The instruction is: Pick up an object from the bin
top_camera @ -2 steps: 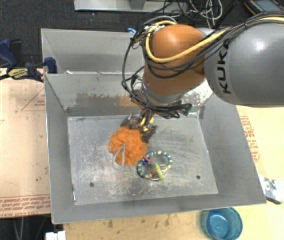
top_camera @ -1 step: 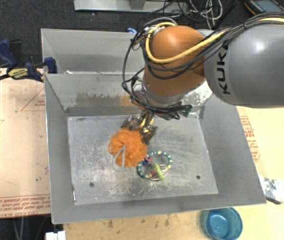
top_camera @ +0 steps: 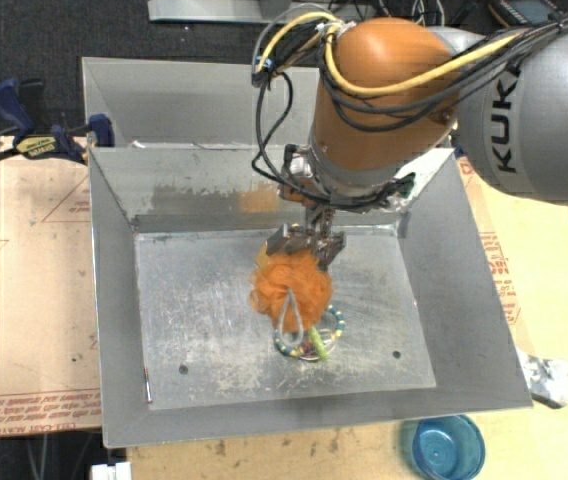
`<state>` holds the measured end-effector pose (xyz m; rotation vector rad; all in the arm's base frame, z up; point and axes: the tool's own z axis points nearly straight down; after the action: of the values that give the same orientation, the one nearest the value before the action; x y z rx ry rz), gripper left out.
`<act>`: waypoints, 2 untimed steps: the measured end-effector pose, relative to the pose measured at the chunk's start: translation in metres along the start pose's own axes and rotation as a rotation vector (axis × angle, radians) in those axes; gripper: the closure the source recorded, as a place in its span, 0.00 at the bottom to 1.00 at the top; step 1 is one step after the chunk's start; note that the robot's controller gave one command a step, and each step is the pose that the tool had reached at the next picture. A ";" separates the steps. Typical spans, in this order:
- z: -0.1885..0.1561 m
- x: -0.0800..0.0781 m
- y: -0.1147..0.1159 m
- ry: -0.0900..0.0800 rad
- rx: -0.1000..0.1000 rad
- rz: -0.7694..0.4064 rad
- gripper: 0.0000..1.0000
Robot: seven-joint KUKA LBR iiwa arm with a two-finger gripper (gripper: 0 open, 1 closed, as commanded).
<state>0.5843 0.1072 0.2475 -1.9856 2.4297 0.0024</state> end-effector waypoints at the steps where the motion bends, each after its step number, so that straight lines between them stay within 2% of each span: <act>1: 0.000 0.000 0.000 0.000 0.000 0.000 1.00; 2: 0.000 0.000 0.000 0.000 0.000 -0.001 1.00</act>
Offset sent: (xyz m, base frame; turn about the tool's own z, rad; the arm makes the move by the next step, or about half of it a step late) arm -0.0351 -0.0068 -0.0556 -0.1492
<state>0.5841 0.1073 0.2472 -1.9867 2.4289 0.0029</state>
